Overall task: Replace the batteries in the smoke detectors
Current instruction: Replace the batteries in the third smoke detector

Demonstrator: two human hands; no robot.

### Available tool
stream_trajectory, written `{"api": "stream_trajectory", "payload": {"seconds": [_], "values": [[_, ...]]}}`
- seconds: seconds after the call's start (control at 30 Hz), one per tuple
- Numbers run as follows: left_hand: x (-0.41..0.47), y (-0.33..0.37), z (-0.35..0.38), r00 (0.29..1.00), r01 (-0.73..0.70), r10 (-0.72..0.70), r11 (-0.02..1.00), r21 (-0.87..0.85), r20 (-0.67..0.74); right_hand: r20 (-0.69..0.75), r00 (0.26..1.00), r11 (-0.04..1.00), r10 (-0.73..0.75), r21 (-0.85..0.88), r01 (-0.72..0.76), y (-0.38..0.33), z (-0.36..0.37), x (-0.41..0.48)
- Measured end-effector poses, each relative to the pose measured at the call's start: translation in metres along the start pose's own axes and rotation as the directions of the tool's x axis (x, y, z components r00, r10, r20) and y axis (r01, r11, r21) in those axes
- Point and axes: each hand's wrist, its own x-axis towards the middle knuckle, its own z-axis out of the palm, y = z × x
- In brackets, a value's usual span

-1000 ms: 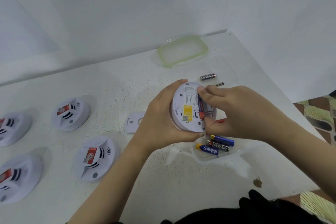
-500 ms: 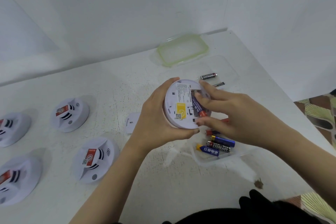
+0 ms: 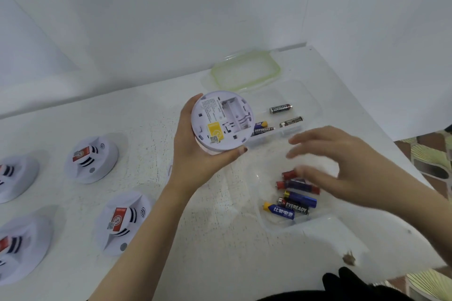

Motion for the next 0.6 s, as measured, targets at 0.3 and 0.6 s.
{"api": "stream_trajectory", "payload": {"seconds": [0.3,0.6], "values": [[0.034,-0.001,0.012,0.998,0.064,-0.064,0.996,0.058,-0.006,0.026,0.985,0.928,0.170,-0.341,-0.151,0.031,-0.015,0.100],[0.051,-0.011,0.021,0.998,0.060,-0.060,0.998,0.021,0.016,0.203,0.955,0.720,0.218,-0.694,-0.017,0.040,0.002,0.134]]}}
